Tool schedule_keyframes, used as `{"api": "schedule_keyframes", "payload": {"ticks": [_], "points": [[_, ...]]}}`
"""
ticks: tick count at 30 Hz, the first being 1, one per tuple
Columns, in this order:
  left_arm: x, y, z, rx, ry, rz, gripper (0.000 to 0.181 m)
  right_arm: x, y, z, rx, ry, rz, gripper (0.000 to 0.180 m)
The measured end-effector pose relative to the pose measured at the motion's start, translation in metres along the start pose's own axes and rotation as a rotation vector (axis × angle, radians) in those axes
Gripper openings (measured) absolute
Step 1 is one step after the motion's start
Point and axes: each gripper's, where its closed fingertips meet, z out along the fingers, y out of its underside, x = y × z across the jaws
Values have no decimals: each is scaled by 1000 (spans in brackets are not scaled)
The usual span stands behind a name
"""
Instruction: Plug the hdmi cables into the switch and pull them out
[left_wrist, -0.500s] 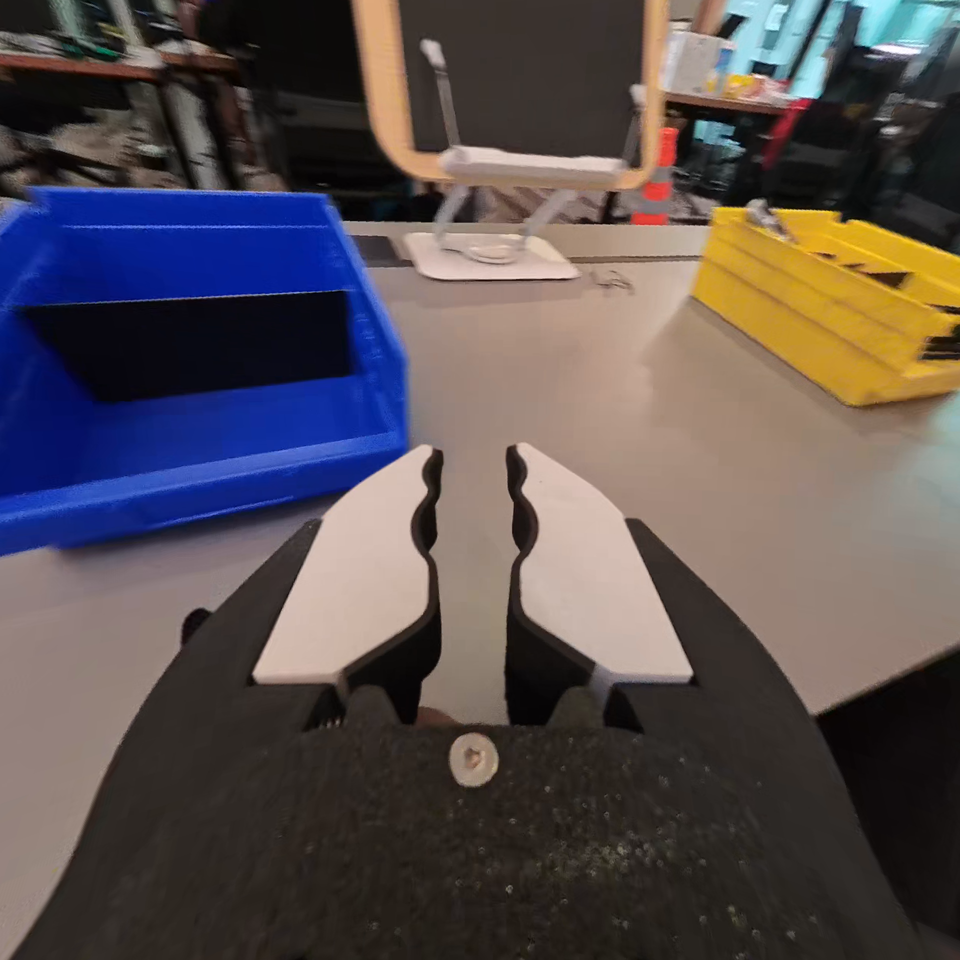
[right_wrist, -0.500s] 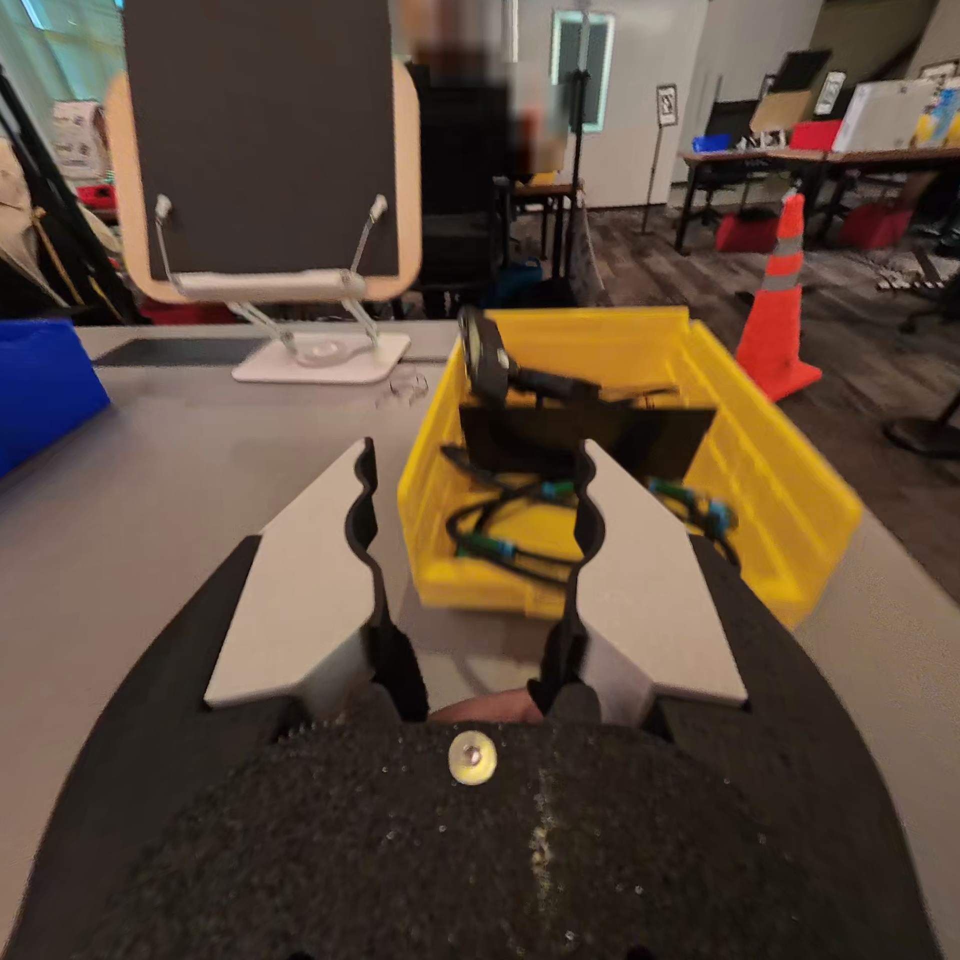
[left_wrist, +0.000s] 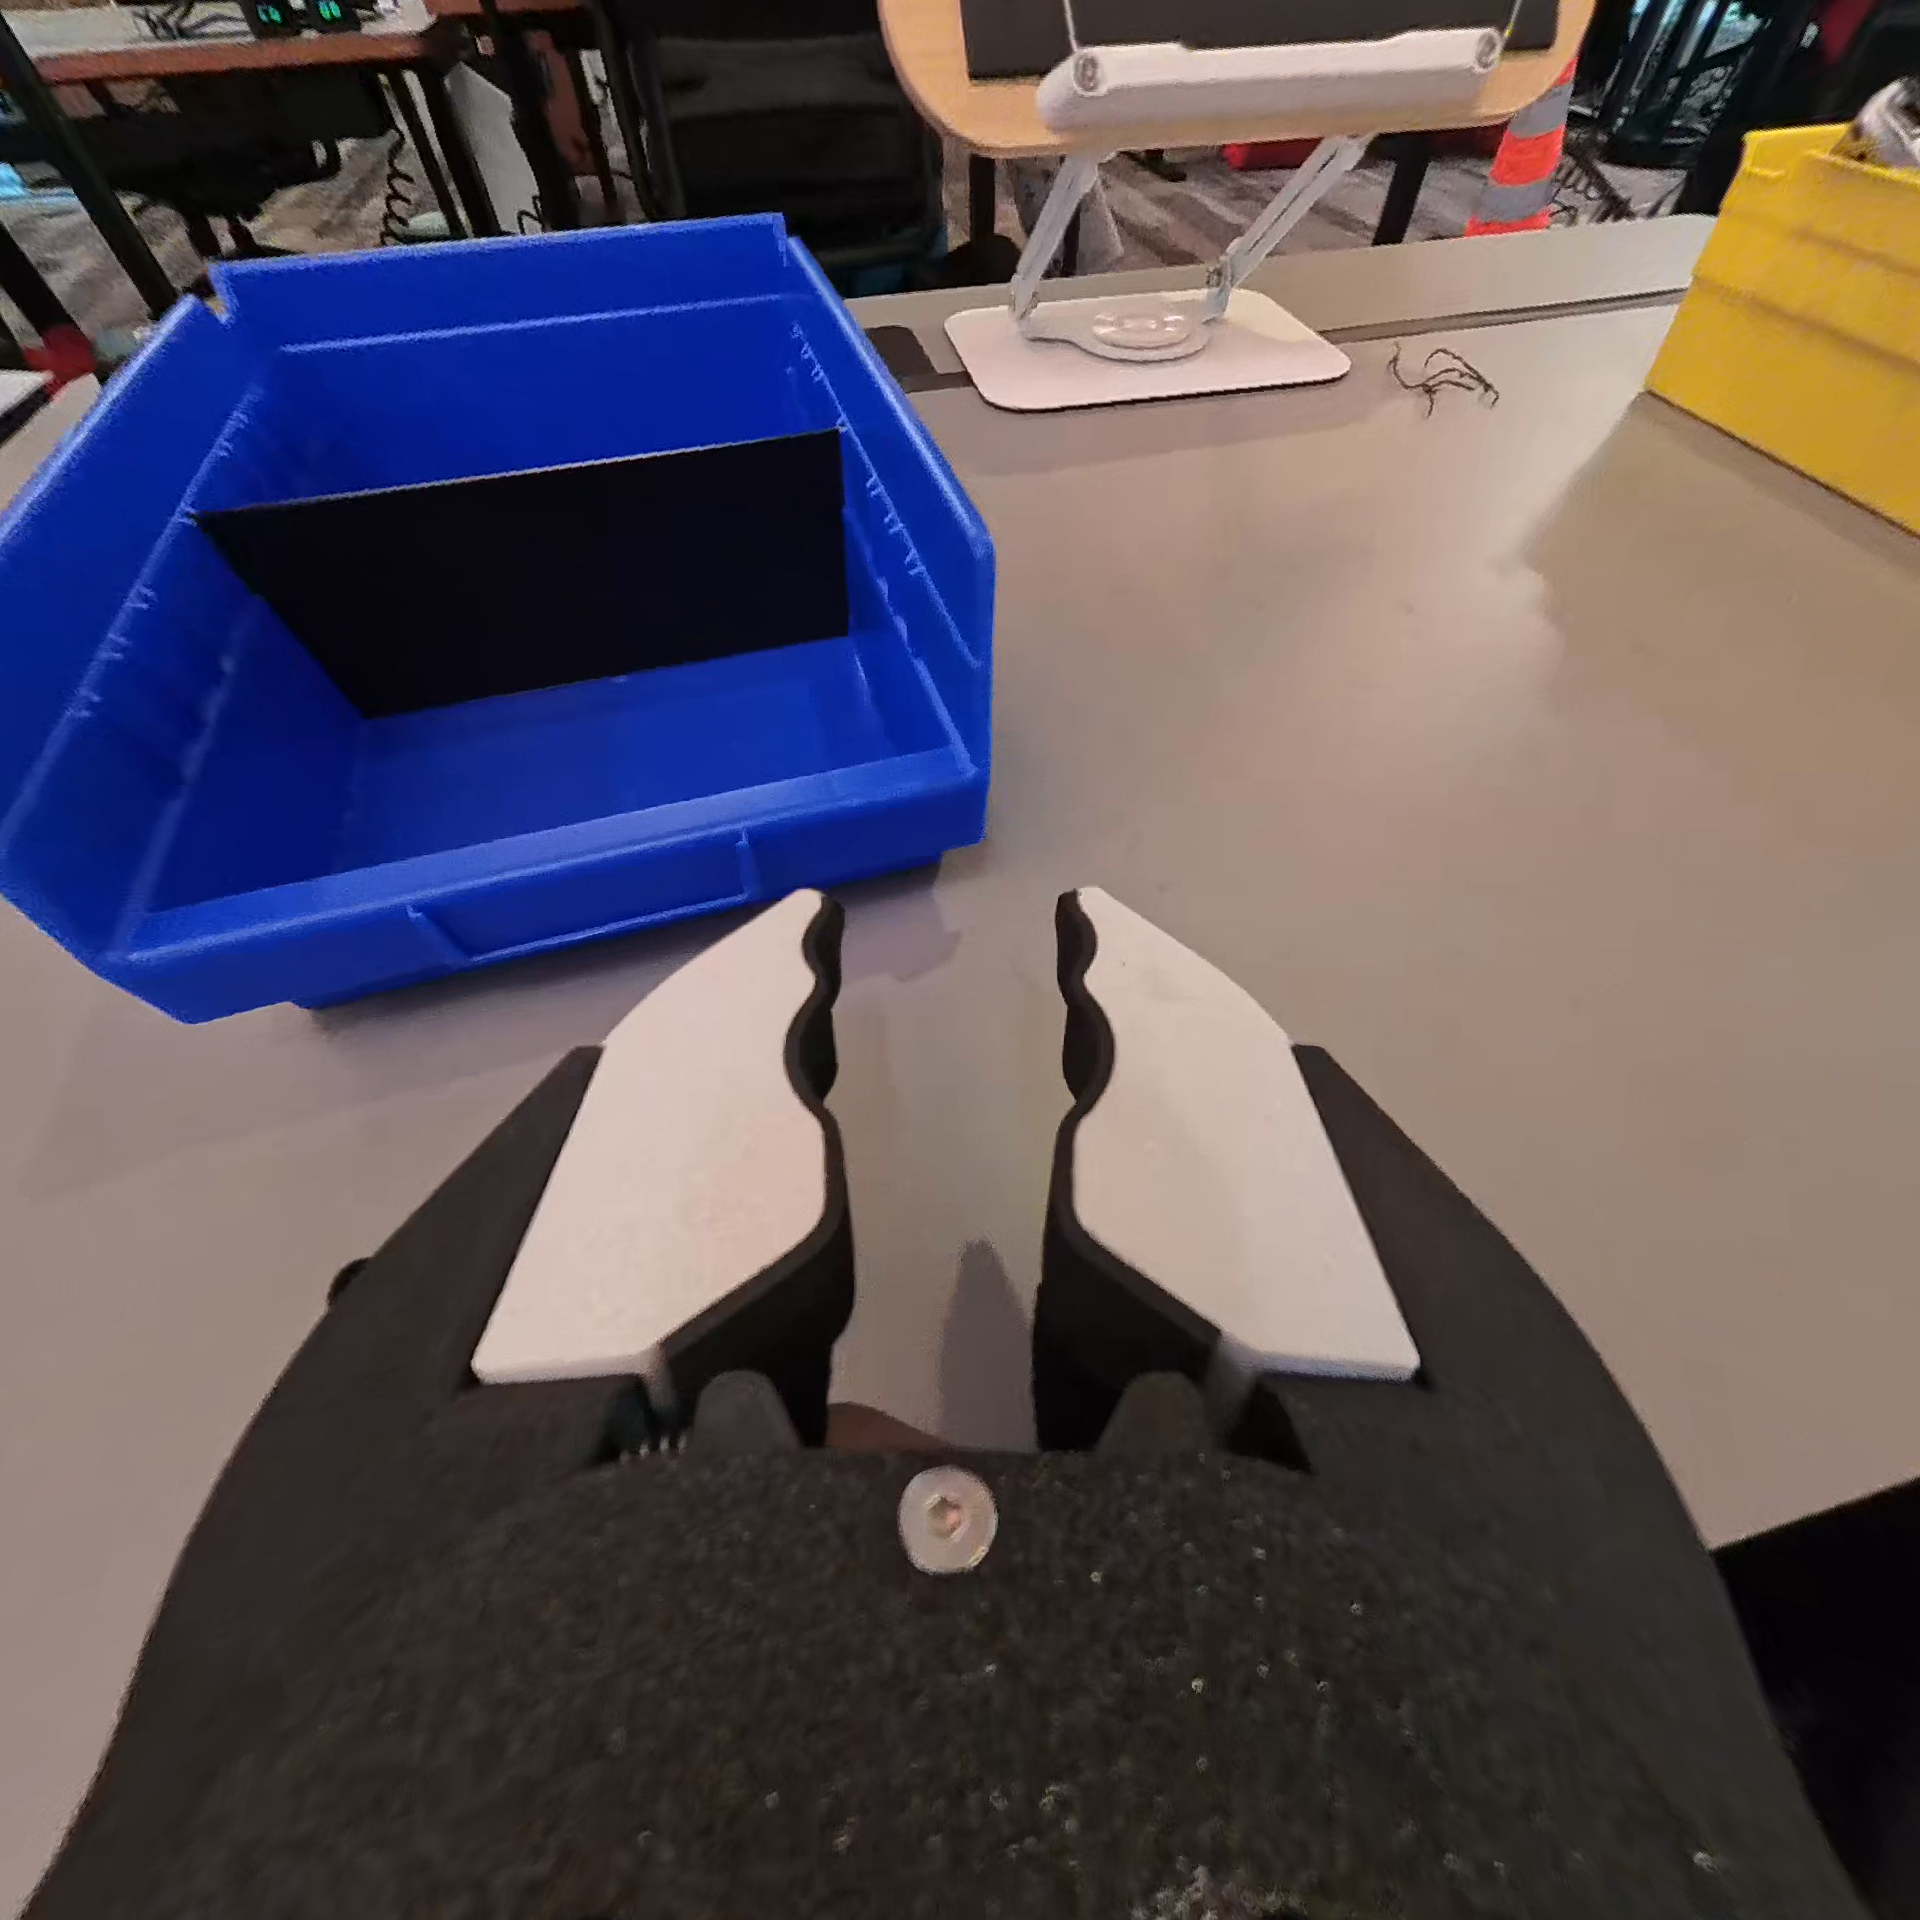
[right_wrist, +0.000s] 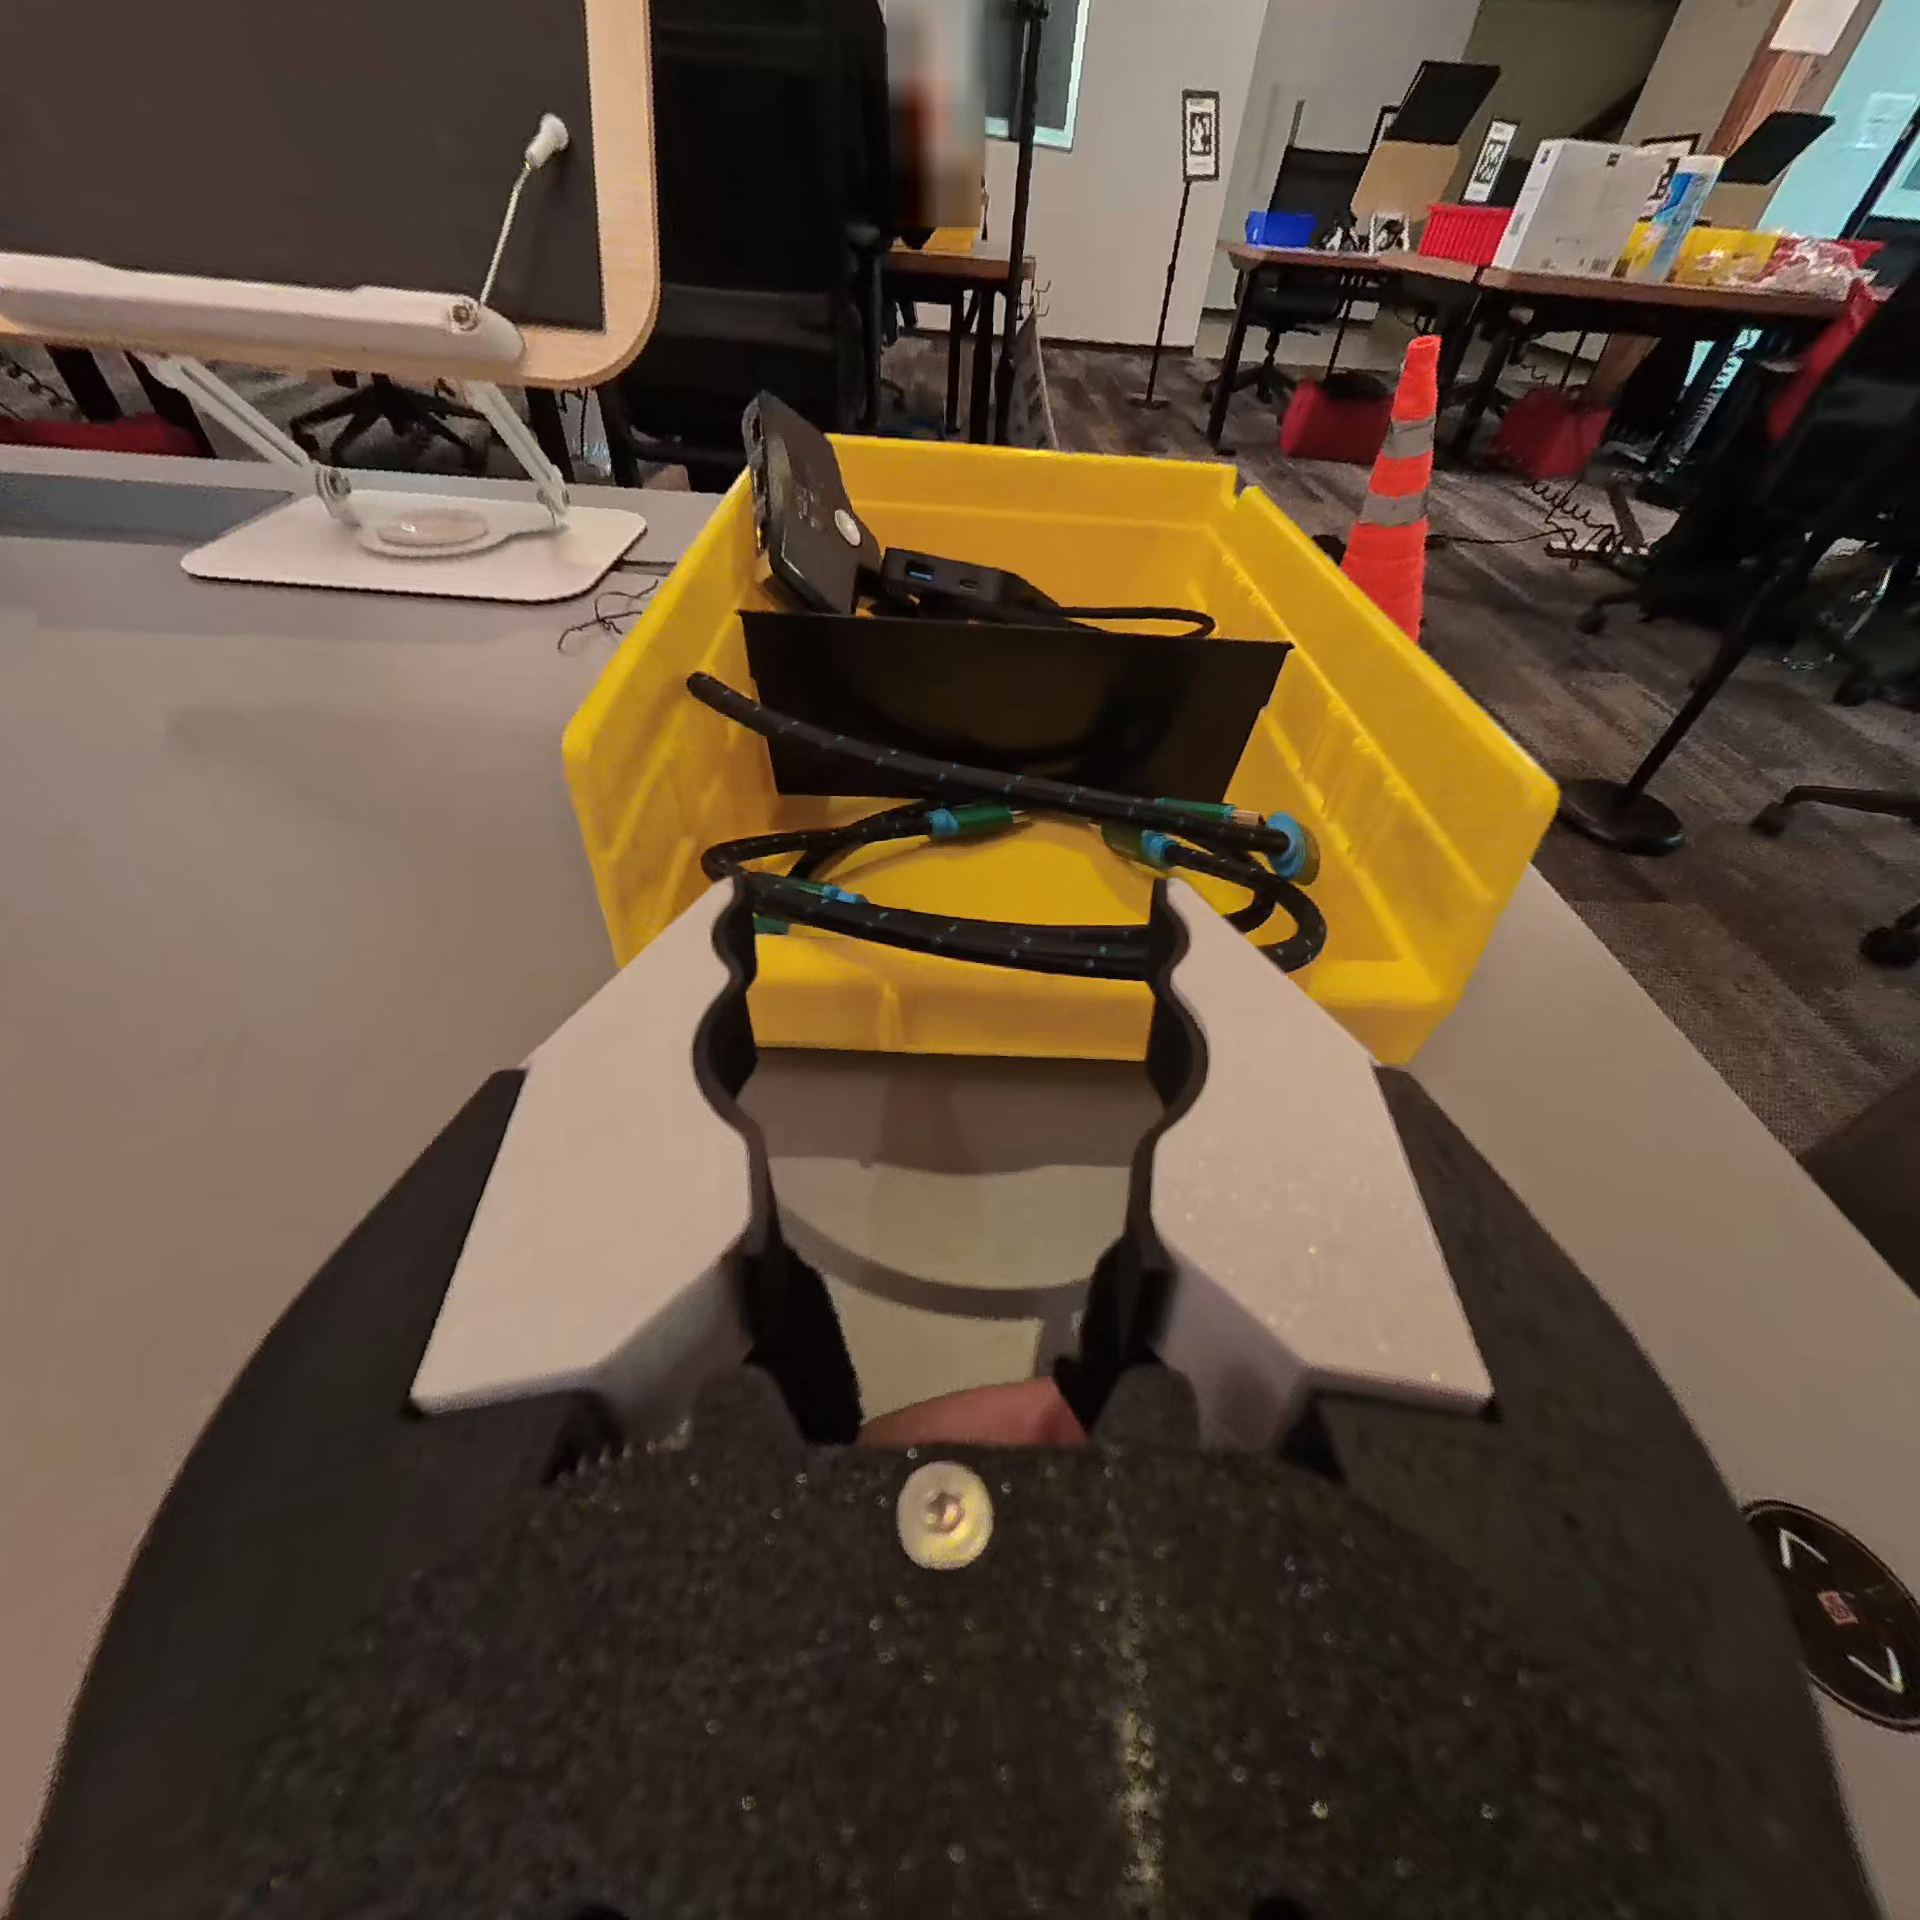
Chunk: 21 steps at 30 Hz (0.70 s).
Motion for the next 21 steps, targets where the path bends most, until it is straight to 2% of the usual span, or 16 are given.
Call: {"api": "schedule_keyframes", "payload": {"ticks": [3, 6, 9, 11, 14, 21], "points": [[2, -1, 1, 18, -19, 7, 44, -3, 0, 0, 2, -30, 62, 75], [-1, 2, 4, 9, -42, -10, 61, -6, 4, 1, -12, -57, 85, 75], [-7, 0, 3, 25, -72, 0, 63, -4, 0, 0, 6, -46, 83, 75], [-7, 0, 1, 31, -72, 2, 62, -5, 1, 0, 4, -48, 79, 75], [0, -1, -3, 45, -26, -11, 49, -7, 0, 0, 10, -51, 71, 75], [8, -4, -2, 59, -3, 13, 50, -9, -3, -2, 23, -53, 70, 75]]}}
